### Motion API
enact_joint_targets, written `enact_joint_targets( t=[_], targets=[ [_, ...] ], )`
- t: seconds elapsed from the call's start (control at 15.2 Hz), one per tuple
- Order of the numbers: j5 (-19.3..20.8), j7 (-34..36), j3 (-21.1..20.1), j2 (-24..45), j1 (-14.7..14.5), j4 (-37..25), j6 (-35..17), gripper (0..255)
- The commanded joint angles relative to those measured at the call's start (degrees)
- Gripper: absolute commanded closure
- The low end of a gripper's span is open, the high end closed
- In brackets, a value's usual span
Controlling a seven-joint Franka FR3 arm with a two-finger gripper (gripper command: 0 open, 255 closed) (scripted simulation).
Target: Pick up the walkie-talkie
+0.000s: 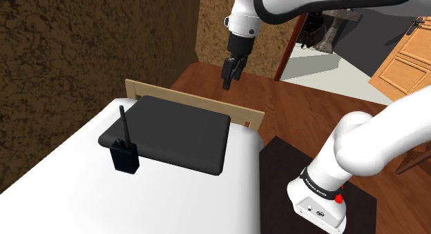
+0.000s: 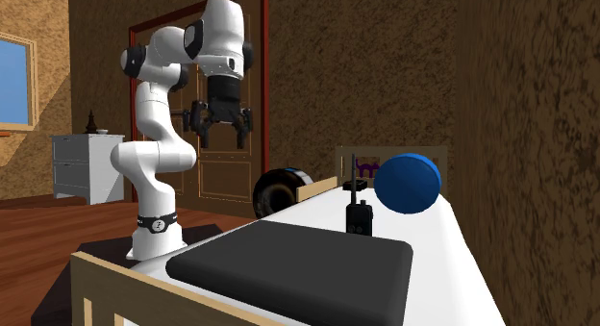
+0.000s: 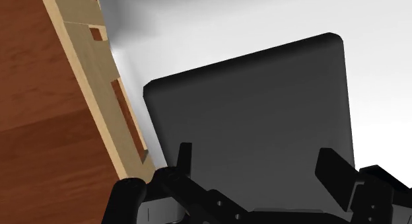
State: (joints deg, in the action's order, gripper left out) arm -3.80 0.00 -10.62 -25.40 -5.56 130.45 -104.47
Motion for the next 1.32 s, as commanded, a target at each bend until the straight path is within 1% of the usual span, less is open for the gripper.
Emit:
enact_joint_targets(
  t=[0.0, 0.33, 0.73, 0.99, 1.25],
  targets=[
    [0.25, 1.42, -1.85, 4.35, -0.64, -3.06, -0.75, 0],
    [1.81, 5.29, -6.17, 14.06, -2.43, -10.21, -1.71, 0],
    [5.69, 10.34, -10.48, 26.56, -5.25, -20.64, -1.22, 0],
    [9.13, 13.58, -12.44, 35.43, -8.1, -28.9, 0.3, 0],
    [12.78, 16.27, -13.56, 44.72, -11.91, -38.51, 2.9, 0]
  ],
)
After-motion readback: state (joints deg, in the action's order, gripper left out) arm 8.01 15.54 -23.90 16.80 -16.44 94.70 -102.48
